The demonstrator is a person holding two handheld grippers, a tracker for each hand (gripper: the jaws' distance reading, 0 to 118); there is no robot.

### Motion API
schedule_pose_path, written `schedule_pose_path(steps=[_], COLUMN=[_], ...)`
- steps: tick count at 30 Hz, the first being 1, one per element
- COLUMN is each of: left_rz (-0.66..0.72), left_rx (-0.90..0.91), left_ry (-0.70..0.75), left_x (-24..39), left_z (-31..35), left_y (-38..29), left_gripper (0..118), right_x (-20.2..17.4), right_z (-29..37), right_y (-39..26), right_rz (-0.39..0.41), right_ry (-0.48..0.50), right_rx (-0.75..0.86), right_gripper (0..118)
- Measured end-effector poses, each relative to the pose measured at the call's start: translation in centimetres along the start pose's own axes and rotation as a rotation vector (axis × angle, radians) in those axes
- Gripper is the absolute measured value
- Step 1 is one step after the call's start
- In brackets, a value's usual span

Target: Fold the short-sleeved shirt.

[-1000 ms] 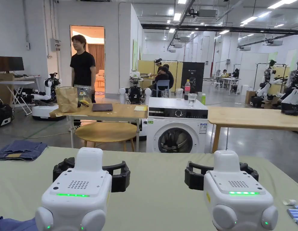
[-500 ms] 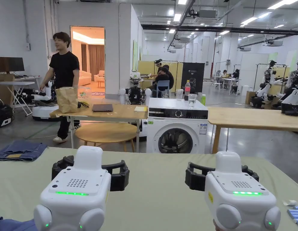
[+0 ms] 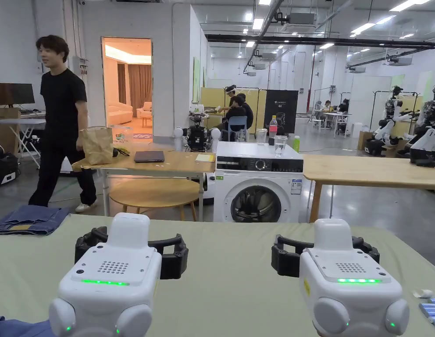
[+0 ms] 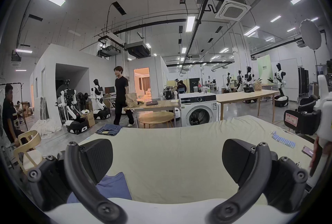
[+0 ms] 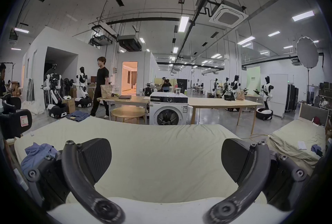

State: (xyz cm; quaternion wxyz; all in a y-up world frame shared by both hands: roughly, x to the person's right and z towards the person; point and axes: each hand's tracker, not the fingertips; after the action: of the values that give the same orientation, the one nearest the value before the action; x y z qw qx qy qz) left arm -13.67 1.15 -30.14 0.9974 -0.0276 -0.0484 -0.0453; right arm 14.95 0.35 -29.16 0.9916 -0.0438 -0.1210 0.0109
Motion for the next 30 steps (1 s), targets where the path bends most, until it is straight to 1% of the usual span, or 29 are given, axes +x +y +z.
schedule_pose_path(steps=[4, 5, 6, 7, 8, 9, 10, 11, 12, 13, 15, 17, 19, 21, 23, 25, 27, 30], left_rz=[-0.003, -0.001, -0.001, -0.001, -0.005, -0.014, -0.007, 0.011, 0.024, 0.017, -0.002, 0.016, 0.027, 0.016, 0.002, 0.026, 0.043, 0.040], left_rx=[-0.016, -0.020, -0.026, -0.028, -0.033, -0.041, -0.021, -0.018, -0.027, -0.029, -0.019, -0.027, -0.025, -0.024, -0.049, -0.059, -0.065, -0.113], left_ry=[-0.016, -0.021, -0.046, -0.069, -0.055, -0.022, -0.003, -0.040, -0.060, -0.054, -0.039, -0.042, -0.029, 0.012, 0.095, 0.136, 0.209, 0.318], left_x=[0.0, 0.0, 0.1, 0.1, 0.2, 0.4, 0.5, 0.2, 0.1, 0.2, 0.3, 0.0, -0.4, -1.2, -2.8, -5.2, -7.7, -11.7], left_z=[-0.1, -0.1, -0.1, 0.0, -0.1, -0.3, -0.3, -0.3, -0.3, -0.4, -0.4, -0.5, -0.2, 0.1, 0.7, 1.7, 3.1, 5.5], left_y=[-0.1, -0.2, -0.2, -0.3, -0.3, -0.5, -0.6, -0.7, -0.6, -0.6, -0.7, -0.6, -0.7, -0.9, -1.2, -1.7, -2.2, -3.4], left_gripper=[117, 111, 92, 37, 0, 0, 0, 0, 0, 0, 0, 0, 0, 0, 0, 0, 0, 0], right_x=[0.0, 0.0, 0.0, 0.0, 0.1, 0.1, -0.3, -0.8, -0.8, -0.7, 0.0, 0.0, -0.3, -1.2, -2.7, -4.8, -7.4, -12.3], right_z=[-0.2, -0.2, -0.3, -0.3, -0.1, 0.1, 0.1, 0.5, 0.8, 1.0, 0.1, 0.1, 0.1, 0.1, -0.1, -0.2, 0.2, 0.7], right_y=[-0.2, -0.2, -0.2, -0.3, -0.4, -0.4, -0.4, -0.9, -1.3, -1.4, -0.6, -0.6, -0.5, -0.6, -0.7, -0.7, -0.7, -1.2], right_rz=[-0.005, -0.002, 0.000, -0.002, -0.008, -0.012, 0.008, 0.028, 0.038, 0.031, 0.039, 0.042, 0.039, 0.054, 0.073, 0.074, 0.069, 0.074], right_ry=[-0.002, -0.008, -0.006, 0.011, 0.027, 0.027, -0.032, -0.085, -0.049, -0.014, -0.018, -0.020, 0.000, 0.012, 0.057, 0.106, 0.181, 0.297], right_rx=[-0.014, -0.023, -0.034, -0.044, -0.037, -0.028, -0.034, -0.006, 0.009, -0.003, -0.022, -0.014, -0.018, -0.017, -0.018, -0.019, -0.011, -0.017], right_gripper=[118, 118, 117, 97, 52, 0, 0, 0, 0, 0, 0, 0, 0, 0, 0, 0, 0, 0])
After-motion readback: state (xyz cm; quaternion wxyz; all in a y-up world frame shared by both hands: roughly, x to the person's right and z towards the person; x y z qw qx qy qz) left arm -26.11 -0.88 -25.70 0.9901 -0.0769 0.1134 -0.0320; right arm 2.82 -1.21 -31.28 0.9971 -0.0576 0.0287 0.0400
